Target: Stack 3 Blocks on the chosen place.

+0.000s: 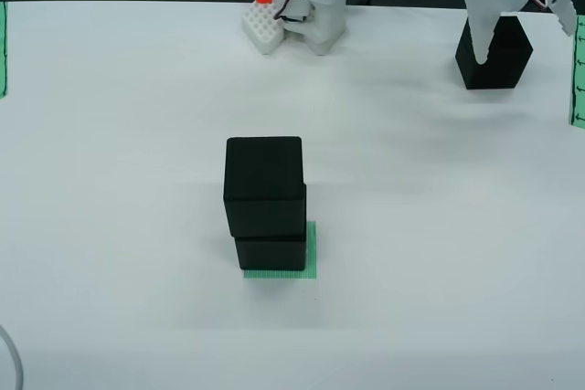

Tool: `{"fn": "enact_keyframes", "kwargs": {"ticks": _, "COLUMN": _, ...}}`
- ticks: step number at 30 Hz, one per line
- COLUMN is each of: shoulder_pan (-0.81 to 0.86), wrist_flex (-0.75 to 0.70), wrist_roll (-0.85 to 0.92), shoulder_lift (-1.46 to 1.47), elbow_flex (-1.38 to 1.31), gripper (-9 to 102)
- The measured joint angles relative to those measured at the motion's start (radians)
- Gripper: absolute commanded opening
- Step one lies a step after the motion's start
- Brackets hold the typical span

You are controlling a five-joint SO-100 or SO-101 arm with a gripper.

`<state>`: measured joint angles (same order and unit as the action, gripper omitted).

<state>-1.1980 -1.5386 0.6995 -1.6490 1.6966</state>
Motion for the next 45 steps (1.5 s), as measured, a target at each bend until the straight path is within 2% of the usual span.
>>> {"fn": "enact_keyframes", "kwargs": {"ticks": 9, "shoulder_pan": -0.101, "wrist_flex": -0.011, "wrist_roll": -0.040, "shoulder_lift": 0.037, "elbow_flex": 0.009, "gripper": 46}}
{"fn": "enact_keyframes", "kwargs": {"ticks": 23, "shoulder_pan": -0.115, "wrist_flex": -0.011, "wrist_roll": -0.078, "shoulder_lift": 0.061, "elbow_flex": 0.084, "gripper": 46}}
{"fn": "enact_keyframes", "kwargs": {"ticks": 40, "shoulder_pan": -0.138, "wrist_flex": 0.017, "wrist_roll": -0.115, "shoulder_lift": 0.213, "elbow_flex": 0.054, "gripper": 45}}
{"fn": "enact_keyframes", "kwargs": {"ticks": 45, "shoulder_pan": -0.140, "wrist_flex": 0.023, "wrist_roll": -0.120, "shoulder_lift": 0.252, "elbow_flex": 0.031, "gripper": 35}}
